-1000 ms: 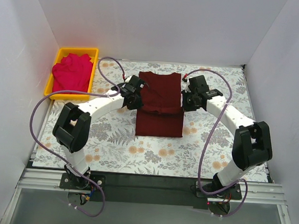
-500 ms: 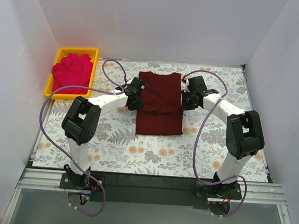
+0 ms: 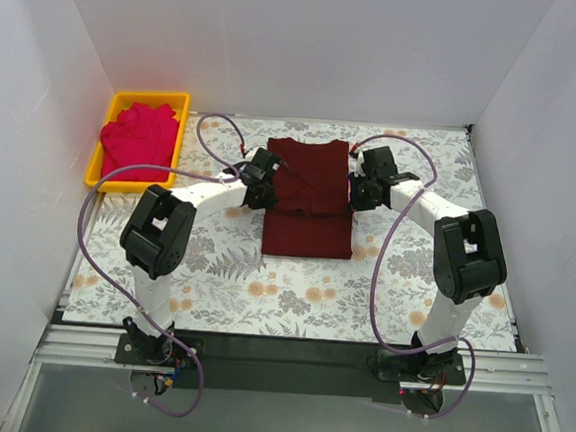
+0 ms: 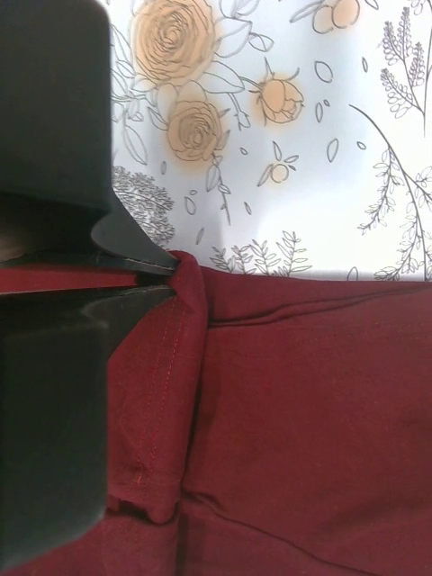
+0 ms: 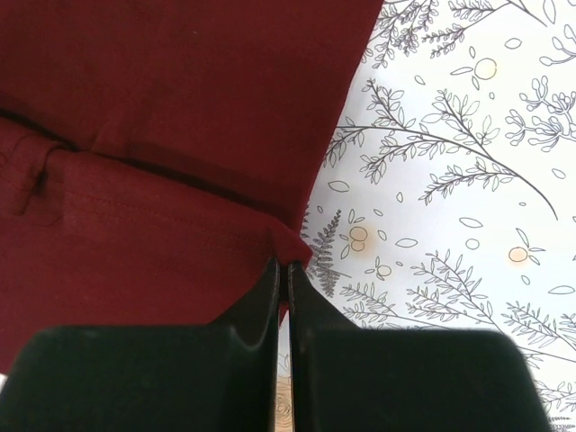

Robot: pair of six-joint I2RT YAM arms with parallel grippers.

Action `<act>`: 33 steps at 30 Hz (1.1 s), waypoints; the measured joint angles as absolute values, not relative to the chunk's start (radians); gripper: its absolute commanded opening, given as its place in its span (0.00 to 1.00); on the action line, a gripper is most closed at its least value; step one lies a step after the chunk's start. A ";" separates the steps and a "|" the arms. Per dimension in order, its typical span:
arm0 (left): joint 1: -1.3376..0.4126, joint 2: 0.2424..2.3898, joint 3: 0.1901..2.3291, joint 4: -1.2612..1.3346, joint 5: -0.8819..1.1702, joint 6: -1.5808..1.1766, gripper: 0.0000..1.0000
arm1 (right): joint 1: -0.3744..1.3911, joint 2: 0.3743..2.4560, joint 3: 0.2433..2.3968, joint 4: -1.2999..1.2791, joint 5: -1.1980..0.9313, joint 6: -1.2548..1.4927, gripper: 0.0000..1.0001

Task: Fold and stack the t-shirts
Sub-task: Fold the tshirt

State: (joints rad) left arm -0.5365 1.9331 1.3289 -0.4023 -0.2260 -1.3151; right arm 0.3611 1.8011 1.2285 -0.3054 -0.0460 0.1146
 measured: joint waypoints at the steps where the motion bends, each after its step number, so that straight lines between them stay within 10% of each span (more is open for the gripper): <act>1: -0.537 1.940 1.329 -0.395 -0.227 -1.314 0.00 | 0.361 1.808 1.229 -0.302 -0.043 0.112 0.02; 17: -0.532 1.890 1.268 -0.374 -0.239 -1.323 0.64 | 0.355 1.788 1.213 -0.283 -0.040 0.110 0.42; 22: -0.549 1.694 1.165 -0.368 -0.228 -1.364 0.62 | 0.370 1.662 1.191 -0.263 -0.051 0.130 0.41; 27: -0.651 1.597 1.076 -0.352 -0.212 -1.416 0.21 | 0.435 1.572 1.107 -0.206 -0.105 0.160 0.19; 33: -0.740 1.652 1.005 -0.343 -0.168 -1.448 0.08 | 0.515 1.619 1.065 -0.157 -0.176 0.199 0.11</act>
State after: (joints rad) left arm -0.7399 1.6516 1.0054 -0.3431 -0.1680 -1.4483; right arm 0.5148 1.6188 1.0649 -0.1566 -0.1761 0.1986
